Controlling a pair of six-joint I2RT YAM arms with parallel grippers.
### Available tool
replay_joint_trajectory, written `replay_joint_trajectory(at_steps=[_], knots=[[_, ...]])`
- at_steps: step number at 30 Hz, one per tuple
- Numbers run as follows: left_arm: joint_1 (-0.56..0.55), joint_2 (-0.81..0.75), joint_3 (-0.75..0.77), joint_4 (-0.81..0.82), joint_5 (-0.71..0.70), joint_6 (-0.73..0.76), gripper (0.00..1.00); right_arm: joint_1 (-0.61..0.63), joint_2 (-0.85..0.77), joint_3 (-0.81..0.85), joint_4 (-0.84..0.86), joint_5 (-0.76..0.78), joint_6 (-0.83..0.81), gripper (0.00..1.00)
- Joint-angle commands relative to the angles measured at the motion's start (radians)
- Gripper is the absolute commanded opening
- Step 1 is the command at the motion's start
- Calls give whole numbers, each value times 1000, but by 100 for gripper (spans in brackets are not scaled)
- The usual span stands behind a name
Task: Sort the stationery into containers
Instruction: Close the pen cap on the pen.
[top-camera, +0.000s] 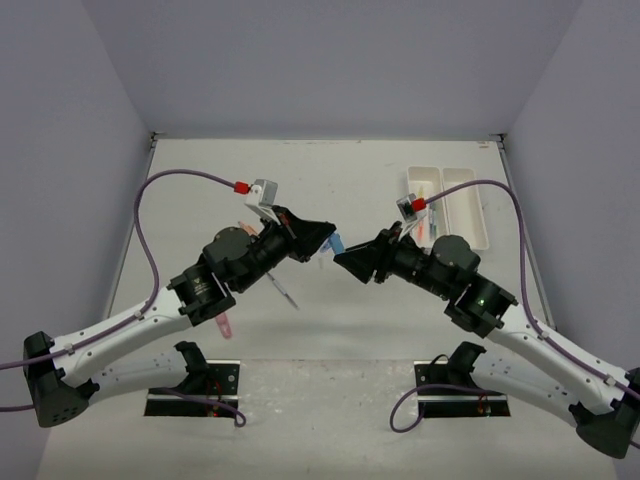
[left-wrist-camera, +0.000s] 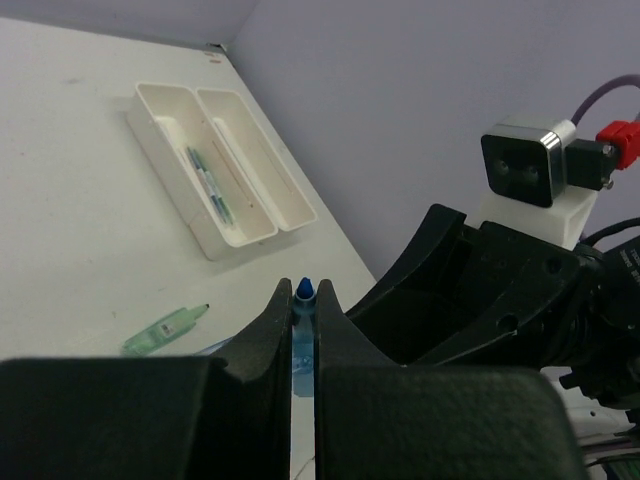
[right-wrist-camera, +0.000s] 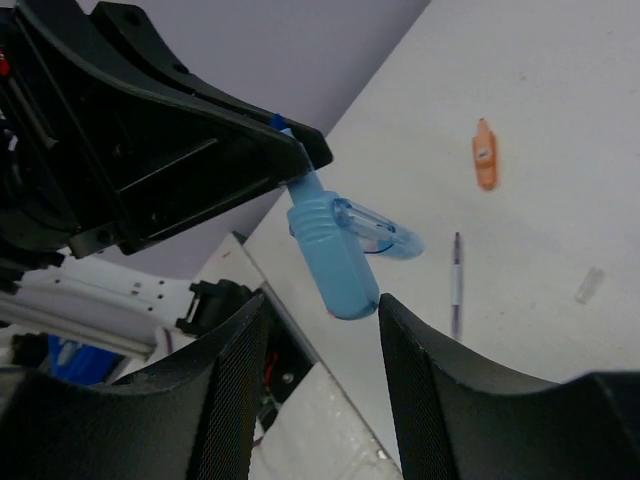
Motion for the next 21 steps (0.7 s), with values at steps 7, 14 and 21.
replay_joint_trajectory(at_steps=[7, 14, 21], knots=[[5, -22, -41, 138, 113, -52, 0, -29, 34, 60, 24, -125, 173, 50], [5, -20, -53, 161, 183, -70, 0, -42, 39, 72, 78, -143, 165, 43], [5, -8, -91, 216, 239, -67, 0, -49, 82, 116, 114, -228, 179, 23]])
